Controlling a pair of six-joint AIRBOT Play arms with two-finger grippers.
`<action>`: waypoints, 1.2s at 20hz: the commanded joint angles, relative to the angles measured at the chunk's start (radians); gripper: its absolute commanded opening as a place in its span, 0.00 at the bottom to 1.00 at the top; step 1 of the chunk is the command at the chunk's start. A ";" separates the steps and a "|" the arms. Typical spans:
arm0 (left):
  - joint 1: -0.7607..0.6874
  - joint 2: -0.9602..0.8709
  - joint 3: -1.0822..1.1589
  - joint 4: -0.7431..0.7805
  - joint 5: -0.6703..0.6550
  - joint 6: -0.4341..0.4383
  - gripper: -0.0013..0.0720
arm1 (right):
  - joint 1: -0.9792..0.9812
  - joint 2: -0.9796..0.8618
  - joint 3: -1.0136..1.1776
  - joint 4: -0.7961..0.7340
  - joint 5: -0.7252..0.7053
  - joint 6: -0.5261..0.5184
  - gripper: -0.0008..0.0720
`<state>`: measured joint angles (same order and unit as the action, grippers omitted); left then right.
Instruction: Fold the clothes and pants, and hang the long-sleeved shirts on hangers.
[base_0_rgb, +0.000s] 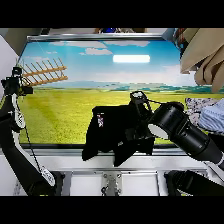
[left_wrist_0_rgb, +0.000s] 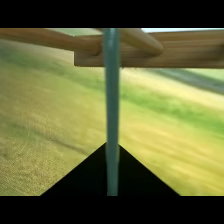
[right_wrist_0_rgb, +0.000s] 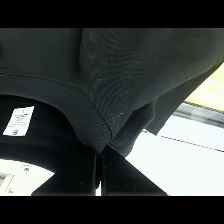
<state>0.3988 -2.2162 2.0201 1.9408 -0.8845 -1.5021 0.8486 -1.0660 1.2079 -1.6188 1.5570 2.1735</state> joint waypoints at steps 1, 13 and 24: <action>0.000 0.008 0.001 -0.003 -0.019 -0.006 0.04 | 0.001 0.000 0.000 0.000 0.000 0.000 0.04; -0.054 0.216 0.001 -0.003 -0.107 -0.018 0.04 | 0.001 0.000 0.000 0.000 0.000 0.000 0.04; -0.356 0.450 0.001 -0.006 -0.217 -0.122 0.04 | 0.001 0.000 0.000 0.000 0.000 0.000 0.04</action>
<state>0.1398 -1.8301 2.0205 1.9354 -1.0489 -1.5864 0.8486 -1.0660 1.2079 -1.6188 1.5566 2.1731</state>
